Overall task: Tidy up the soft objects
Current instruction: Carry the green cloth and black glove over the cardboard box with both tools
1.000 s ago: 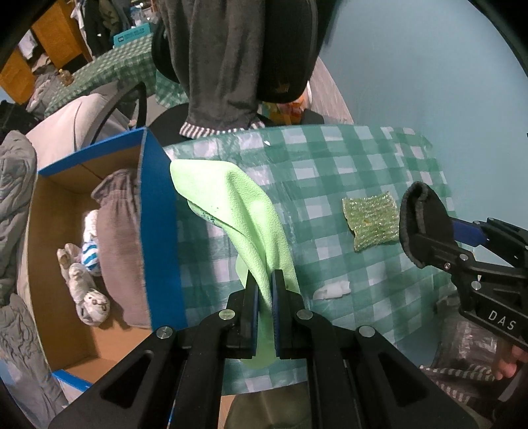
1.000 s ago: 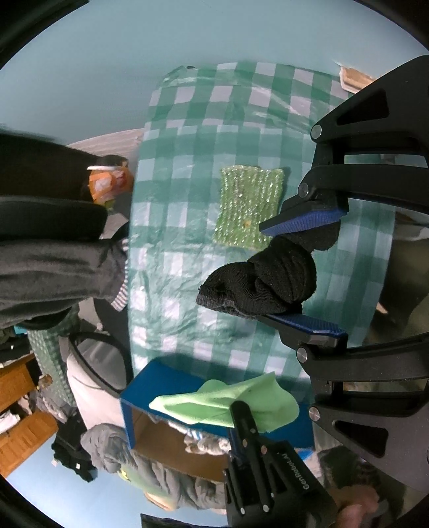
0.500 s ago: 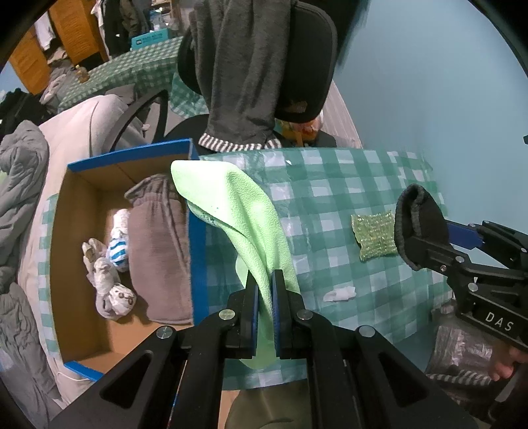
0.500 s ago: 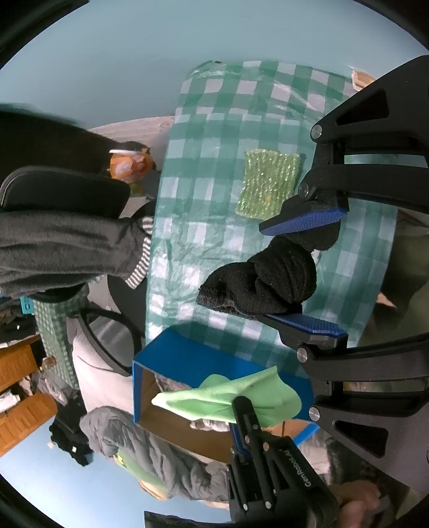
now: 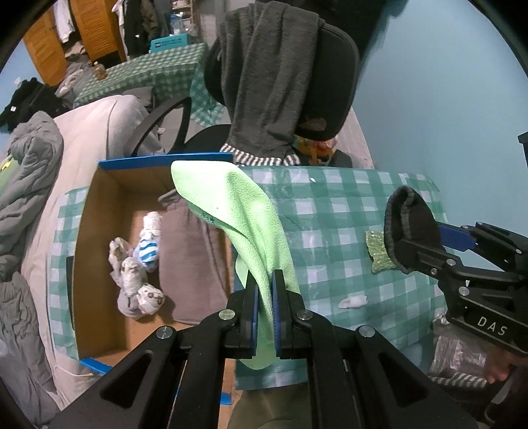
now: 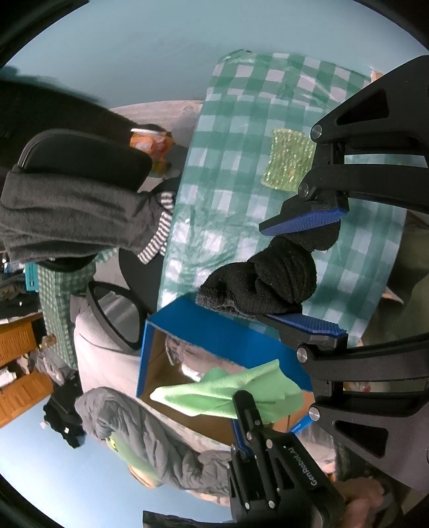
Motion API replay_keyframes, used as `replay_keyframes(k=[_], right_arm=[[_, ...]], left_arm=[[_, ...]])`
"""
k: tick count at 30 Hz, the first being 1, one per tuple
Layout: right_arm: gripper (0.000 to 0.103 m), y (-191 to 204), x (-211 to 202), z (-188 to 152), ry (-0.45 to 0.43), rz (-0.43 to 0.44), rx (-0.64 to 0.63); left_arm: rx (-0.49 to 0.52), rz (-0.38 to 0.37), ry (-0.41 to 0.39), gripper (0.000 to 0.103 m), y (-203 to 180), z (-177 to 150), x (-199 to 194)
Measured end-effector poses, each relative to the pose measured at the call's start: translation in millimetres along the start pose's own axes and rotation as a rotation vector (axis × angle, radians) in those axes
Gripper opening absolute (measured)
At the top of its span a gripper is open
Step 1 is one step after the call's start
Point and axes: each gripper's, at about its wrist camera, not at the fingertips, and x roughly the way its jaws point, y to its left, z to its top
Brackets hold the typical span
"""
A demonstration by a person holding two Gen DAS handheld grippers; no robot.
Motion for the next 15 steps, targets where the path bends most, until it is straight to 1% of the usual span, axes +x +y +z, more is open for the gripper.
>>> replay_keyframes(k=[15], right_arm=[[0.045, 52, 18, 27, 0.005, 0.049, -0.109]], left_arm=[[-0.097, 0.038, -0.011, 0.007, 54, -11, -11]])
